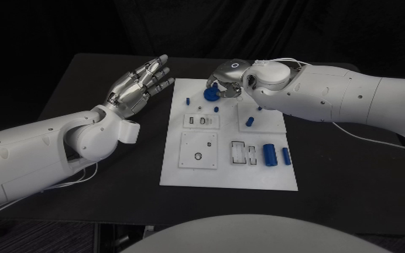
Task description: Assemble the parts on the task board
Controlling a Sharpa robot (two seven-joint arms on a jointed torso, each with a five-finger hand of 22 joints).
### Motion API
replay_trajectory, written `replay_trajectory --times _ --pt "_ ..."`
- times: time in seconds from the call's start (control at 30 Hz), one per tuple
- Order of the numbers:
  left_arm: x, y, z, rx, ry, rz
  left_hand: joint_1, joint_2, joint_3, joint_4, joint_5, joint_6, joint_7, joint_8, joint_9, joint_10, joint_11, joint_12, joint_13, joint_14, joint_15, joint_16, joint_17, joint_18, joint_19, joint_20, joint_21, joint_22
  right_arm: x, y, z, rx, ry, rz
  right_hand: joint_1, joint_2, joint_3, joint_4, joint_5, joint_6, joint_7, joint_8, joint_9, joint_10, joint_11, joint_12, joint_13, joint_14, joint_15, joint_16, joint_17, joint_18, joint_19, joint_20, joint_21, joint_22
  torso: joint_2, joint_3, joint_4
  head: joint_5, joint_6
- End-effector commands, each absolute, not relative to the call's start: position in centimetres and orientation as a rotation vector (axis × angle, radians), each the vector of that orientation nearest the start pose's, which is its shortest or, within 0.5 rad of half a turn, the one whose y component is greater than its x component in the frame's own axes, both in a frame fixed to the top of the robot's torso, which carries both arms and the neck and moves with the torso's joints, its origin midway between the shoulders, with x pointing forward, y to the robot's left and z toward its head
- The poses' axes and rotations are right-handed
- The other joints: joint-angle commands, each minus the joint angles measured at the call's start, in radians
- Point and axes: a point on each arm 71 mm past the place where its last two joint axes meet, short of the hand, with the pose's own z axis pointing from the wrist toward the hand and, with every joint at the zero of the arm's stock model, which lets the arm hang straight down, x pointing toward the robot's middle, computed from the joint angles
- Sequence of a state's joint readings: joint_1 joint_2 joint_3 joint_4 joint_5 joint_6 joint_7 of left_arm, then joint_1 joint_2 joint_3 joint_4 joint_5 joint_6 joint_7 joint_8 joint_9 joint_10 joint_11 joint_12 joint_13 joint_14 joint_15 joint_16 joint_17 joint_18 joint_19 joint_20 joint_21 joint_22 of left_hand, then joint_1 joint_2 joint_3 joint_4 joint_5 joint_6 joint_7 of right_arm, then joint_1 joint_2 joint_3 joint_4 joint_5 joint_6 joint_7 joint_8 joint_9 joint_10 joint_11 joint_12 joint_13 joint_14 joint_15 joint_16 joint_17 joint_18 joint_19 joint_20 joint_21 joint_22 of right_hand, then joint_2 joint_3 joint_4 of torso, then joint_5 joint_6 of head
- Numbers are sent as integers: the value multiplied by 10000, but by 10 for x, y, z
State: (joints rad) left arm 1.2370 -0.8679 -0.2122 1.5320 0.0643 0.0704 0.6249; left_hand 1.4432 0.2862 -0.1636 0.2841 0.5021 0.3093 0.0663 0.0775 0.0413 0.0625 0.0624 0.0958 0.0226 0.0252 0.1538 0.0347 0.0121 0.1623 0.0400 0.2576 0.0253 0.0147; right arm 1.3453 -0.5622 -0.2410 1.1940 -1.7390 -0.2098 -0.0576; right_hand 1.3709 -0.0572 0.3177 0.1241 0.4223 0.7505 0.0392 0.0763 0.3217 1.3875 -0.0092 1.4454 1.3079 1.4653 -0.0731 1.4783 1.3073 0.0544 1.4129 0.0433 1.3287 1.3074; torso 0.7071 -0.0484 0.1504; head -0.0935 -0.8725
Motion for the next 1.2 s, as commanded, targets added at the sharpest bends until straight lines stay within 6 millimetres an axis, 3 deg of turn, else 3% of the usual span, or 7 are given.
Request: replay_trajectory --times 0.03,0.6,1.2 --pt "460 205 -203 -10204 14518 -19853 136 -2 78 3 39 30 16 30 13 -48 -10 46 14 18 56 58 11 170 -14 78 35 13 540 -149 -199 -6428 16522 3478 30 115 87 -13 58 31 27 -59 -31 -116 -21 -72 1465 348 33 -49 1531 60 -105 5 -61 1817 -1 11 12 -21 -1" --pt "461 206 -203 -10218 14525 -19834 147 5 89 2 48 30 31 33 13 -54 -18 42 13 18 59 58 11 168 -13 79 35 13 539 -159 -202 -6367 16709 3361 -82 60 147 7 -108 54 66 -88 -112 -188 2 -133 1427 331 50 -72 1517 66 -123 18 -104 1813 -7 4 -15 28 -1" --pt "461 209 -205 -10261 14511 -19782 180 2 111 -16 78 37 61 38 14 -63 -25 38 11 14 63 54 9 165 -14 83 35 13 535 -175 -206 -6060 16381 3483 -199 9 173 8 -391 40 194 -95 -218 -168 28 -131 1441 304 75 -116 1482 71 -131 41 -147 1809 -26 -7 -27 -10 -1"
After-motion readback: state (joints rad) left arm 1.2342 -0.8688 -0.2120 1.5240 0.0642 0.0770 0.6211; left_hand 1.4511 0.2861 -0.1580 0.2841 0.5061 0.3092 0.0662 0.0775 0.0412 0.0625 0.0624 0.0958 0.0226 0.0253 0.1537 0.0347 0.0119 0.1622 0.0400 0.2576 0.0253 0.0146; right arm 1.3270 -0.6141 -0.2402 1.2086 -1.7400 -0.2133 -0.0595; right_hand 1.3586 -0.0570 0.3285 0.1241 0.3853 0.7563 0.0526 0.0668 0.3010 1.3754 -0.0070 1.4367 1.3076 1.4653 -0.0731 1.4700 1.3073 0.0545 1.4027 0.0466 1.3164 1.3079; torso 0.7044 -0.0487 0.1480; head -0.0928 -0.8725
